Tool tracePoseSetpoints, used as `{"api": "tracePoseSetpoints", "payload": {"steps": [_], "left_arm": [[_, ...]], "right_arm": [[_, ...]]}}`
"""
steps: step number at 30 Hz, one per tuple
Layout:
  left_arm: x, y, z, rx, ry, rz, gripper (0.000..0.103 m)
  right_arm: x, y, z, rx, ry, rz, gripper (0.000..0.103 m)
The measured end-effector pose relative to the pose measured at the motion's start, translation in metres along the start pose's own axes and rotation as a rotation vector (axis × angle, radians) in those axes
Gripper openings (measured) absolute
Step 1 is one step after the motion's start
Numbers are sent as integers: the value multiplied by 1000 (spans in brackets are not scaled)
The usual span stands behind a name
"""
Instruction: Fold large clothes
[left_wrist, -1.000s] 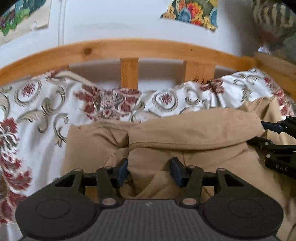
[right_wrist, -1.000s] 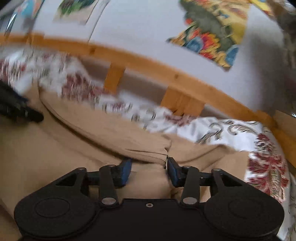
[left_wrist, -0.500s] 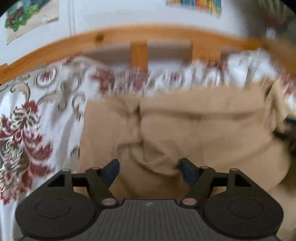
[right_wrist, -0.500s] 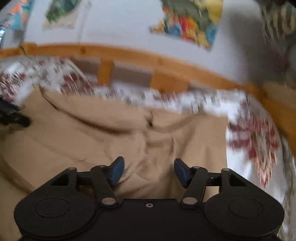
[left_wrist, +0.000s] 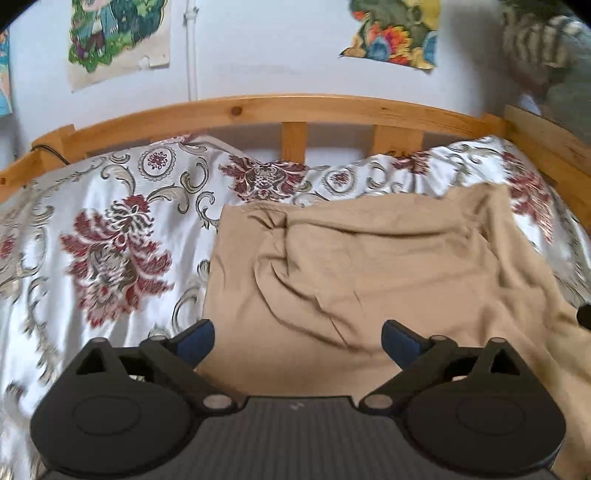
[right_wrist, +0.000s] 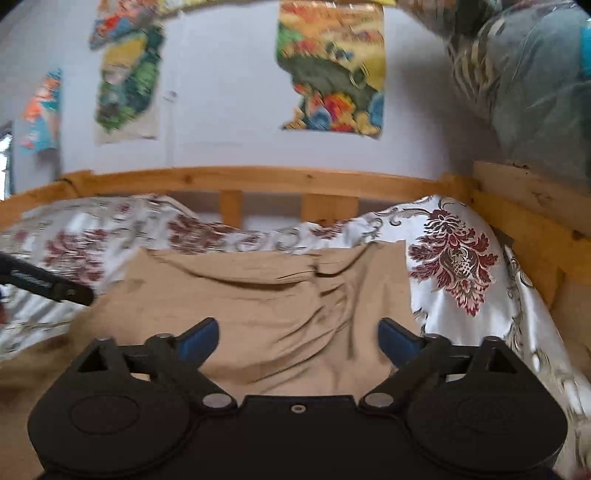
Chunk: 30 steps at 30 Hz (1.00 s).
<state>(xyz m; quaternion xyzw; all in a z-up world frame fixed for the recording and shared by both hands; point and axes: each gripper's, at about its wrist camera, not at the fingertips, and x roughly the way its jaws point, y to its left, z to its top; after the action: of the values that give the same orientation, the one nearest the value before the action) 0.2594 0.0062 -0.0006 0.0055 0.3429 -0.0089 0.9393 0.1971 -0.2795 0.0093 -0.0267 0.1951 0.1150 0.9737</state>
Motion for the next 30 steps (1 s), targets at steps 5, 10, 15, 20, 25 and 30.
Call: {"api": "tracePoseSetpoints", "payload": {"steps": [5,10,15,20,25,30], "left_arm": [[-41,-15,-27,37,9,26,102],[-56,-19,-50,43,43,13,102],[-58,-16,-72,29,78,4,102],[-50,-17,-93,65,149,37,102],[-51,-13,-107,106,162,-21,102],[-57,-16,-121,114,99,-40,102]], "right_arm": [[-61,17,-21,-39,-18,40,102],[-89,24,-39,-92,62,63,102],[-98,34,-57,-175,127,113,102],[-86,36,-69,-200,260,143,102],[-76,45,-92,-271,455,230,102],[-61,61,-113,-339,567,213,102]]}}
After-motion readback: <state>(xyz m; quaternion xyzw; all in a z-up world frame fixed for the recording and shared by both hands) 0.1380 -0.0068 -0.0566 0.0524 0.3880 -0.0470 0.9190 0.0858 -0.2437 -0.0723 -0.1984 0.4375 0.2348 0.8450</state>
